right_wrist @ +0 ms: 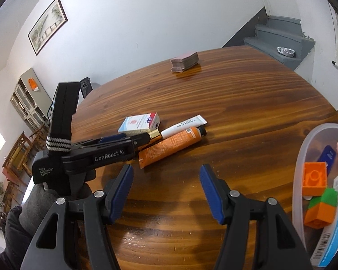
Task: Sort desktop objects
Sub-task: 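Withdraw from the bowl and grasp the gold tube with the left gripper, then grasp the orange sunscreen tube with the right gripper while the left holds the gold tube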
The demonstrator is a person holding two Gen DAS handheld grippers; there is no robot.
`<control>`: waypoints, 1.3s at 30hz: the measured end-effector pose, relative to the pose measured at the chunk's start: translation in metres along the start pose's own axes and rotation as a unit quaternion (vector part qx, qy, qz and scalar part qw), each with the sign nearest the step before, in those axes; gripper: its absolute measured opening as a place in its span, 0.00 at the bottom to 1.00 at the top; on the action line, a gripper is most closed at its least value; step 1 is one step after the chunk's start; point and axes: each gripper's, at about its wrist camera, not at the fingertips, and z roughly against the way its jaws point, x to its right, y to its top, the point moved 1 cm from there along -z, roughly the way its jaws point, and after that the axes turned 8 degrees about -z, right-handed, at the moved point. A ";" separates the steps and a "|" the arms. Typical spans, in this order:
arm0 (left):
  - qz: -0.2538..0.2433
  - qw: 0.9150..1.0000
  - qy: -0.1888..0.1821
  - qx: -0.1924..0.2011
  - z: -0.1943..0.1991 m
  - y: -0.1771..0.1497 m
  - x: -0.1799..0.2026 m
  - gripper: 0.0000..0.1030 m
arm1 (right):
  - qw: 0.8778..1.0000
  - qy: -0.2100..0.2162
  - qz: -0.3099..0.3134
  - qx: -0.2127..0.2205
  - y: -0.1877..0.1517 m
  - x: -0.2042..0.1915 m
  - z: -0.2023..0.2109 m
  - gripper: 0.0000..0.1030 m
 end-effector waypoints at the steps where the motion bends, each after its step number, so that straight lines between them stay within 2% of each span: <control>1: -0.004 1.000 -0.001 -0.001 -0.001 0.000 0.002 0.63 | 1.000 -0.001 -0.001 -0.002 0.000 0.000 -0.002 0.64; 8: -0.018 1.000 -0.003 -0.010 -0.007 0.000 0.011 0.63 | 1.000 0.002 -0.009 -0.005 -0.003 0.002 -0.006 0.64; 14: -0.045 0.999 0.012 -0.011 -0.011 -0.001 0.021 0.62 | 1.000 0.005 -0.010 -0.006 -0.003 0.003 -0.008 0.64; 19: -0.055 0.998 0.017 -0.010 -0.010 -0.002 0.026 0.45 | 1.000 0.003 -0.014 -0.004 -0.003 0.006 -0.006 0.64; 21: -0.051 0.999 0.015 -0.008 -0.009 -0.004 0.025 0.35 | 1.000 0.000 -0.018 -0.001 -0.002 0.008 -0.004 0.64; 24: -0.049 0.999 0.019 -0.006 -0.007 -0.007 0.029 0.28 | 1.000 -0.009 -0.020 0.002 -0.001 0.010 -0.005 0.64; 31: -0.043 0.999 0.020 -0.009 0.005 -0.021 0.036 0.27 | 1.000 -0.024 -0.019 0.005 -0.001 0.014 -0.008 0.64; 39: -0.008 0.999 0.046 0.011 0.038 -0.038 0.015 0.27 | 0.999 -0.034 -0.028 -0.006 -0.002 0.022 -0.017 0.64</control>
